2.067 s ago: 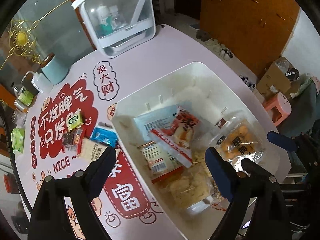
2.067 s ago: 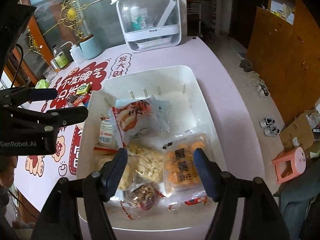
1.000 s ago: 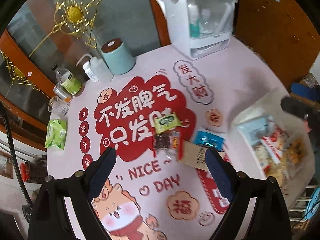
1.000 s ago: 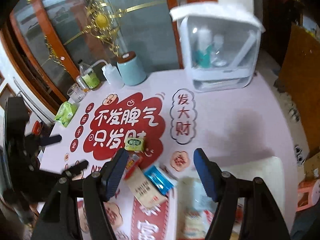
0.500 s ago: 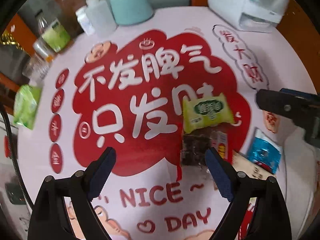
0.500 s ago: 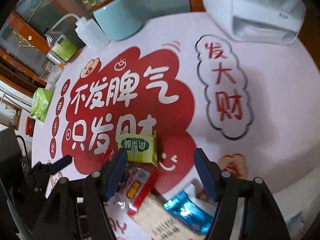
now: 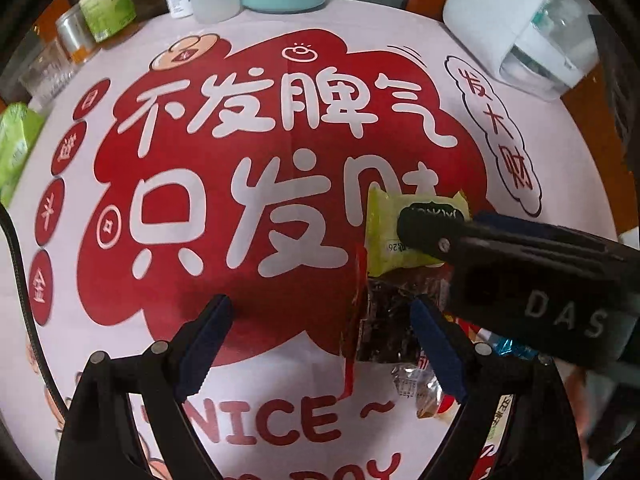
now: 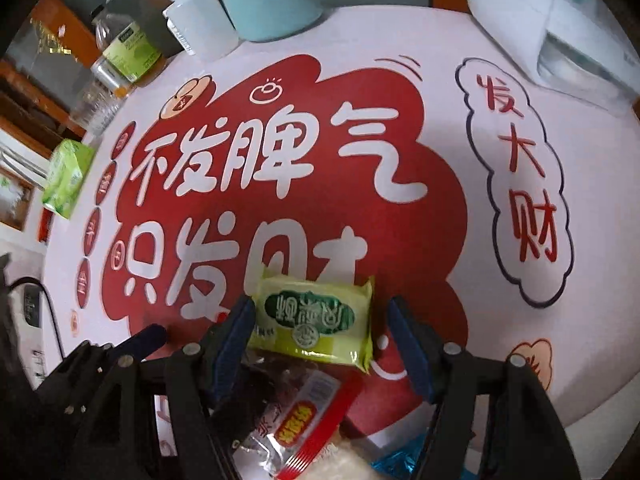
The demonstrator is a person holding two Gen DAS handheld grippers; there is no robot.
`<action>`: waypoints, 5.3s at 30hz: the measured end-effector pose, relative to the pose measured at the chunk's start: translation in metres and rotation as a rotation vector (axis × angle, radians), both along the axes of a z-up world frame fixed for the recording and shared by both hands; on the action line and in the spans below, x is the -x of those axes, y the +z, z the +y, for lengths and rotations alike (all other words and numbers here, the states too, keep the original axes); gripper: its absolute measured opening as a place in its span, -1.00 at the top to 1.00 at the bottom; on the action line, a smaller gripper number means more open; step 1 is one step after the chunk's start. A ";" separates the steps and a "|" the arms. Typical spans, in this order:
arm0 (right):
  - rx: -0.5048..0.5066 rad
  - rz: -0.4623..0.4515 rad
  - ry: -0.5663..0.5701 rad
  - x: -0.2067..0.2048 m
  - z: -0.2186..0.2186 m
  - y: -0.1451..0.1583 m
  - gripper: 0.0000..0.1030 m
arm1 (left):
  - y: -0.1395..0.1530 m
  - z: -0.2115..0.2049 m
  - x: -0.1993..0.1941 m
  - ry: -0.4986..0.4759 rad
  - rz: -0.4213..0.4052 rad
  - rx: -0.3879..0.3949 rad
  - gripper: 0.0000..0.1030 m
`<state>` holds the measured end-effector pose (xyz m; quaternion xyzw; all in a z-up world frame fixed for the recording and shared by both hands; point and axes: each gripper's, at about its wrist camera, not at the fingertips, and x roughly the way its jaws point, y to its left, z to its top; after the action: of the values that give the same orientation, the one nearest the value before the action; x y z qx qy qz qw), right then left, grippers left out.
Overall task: Organize snacks
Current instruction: 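Move both tools to the green-wrapped snack and dark pack on the table, then grasp the green-wrapped snack with the right tool while the left grasps the dark pack, then carry both packs into the white tray and open both tools, then move both tools to the brown paper pack and blue candy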
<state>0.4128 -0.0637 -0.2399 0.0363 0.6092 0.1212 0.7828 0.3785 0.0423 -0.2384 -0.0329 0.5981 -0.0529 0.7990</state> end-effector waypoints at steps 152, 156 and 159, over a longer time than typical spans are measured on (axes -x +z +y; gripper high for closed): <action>0.115 0.003 0.426 0.045 -0.101 0.056 -0.10 | 0.002 -0.097 0.095 0.425 -0.011 -0.039 -0.58; 0.114 0.027 0.456 0.046 -0.095 0.050 -0.10 | 0.000 -0.105 0.092 0.442 -0.021 -0.072 -0.63; 0.115 0.045 0.479 0.047 -0.089 0.045 -0.10 | -0.003 -0.100 0.093 0.445 -0.015 -0.064 -0.73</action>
<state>0.3662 -0.1530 -0.1950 -0.1510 0.6237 0.2679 0.7186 0.2853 -0.0575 -0.2418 -0.1383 0.5714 0.1433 0.7961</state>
